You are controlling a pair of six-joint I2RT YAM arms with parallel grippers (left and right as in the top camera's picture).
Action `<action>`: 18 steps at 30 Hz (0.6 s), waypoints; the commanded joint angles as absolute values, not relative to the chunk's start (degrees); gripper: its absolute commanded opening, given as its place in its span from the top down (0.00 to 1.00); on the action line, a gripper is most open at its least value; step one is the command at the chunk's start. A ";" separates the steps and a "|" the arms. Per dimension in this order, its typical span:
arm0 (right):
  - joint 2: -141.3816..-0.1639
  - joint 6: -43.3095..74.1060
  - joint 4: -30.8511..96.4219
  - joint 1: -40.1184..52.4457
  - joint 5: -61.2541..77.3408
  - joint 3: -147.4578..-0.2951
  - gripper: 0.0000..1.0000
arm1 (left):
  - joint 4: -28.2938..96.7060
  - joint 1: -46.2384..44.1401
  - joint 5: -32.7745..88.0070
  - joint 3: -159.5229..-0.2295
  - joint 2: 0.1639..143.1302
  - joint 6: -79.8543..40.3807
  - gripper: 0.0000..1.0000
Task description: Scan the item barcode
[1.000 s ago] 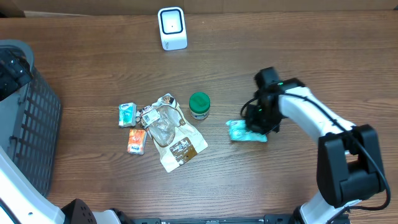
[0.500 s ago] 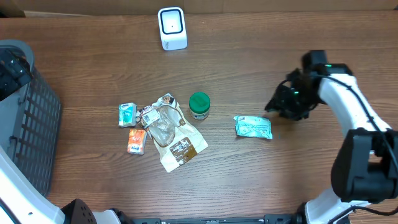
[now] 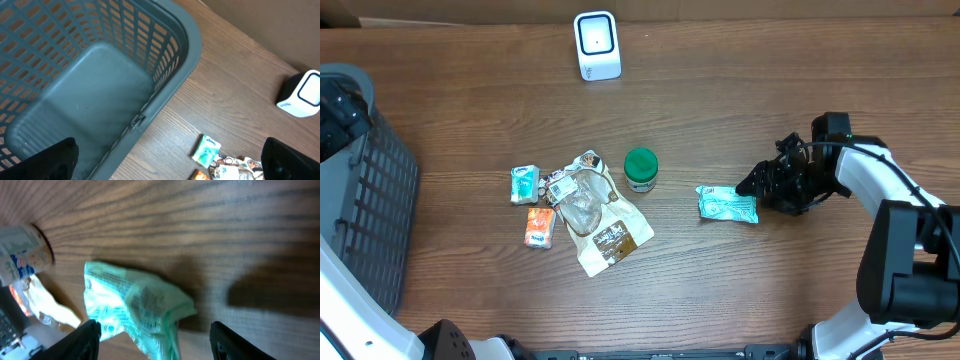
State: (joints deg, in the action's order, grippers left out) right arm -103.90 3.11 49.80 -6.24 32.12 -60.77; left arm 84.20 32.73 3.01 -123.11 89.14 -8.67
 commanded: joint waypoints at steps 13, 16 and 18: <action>-105.38 2.50 39.29 -6.13 36.16 -54.57 0.37 | 84.16 32.88 2.98 -123.85 88.75 -9.23 0.00; -106.17 2.50 39.29 -6.13 36.14 -54.35 0.41 | 84.16 32.88 2.98 -123.85 88.75 -9.26 0.00; -106.32 2.50 39.46 -6.13 36.14 -54.33 0.42 | 84.16 32.88 2.98 -123.85 88.75 -9.23 0.00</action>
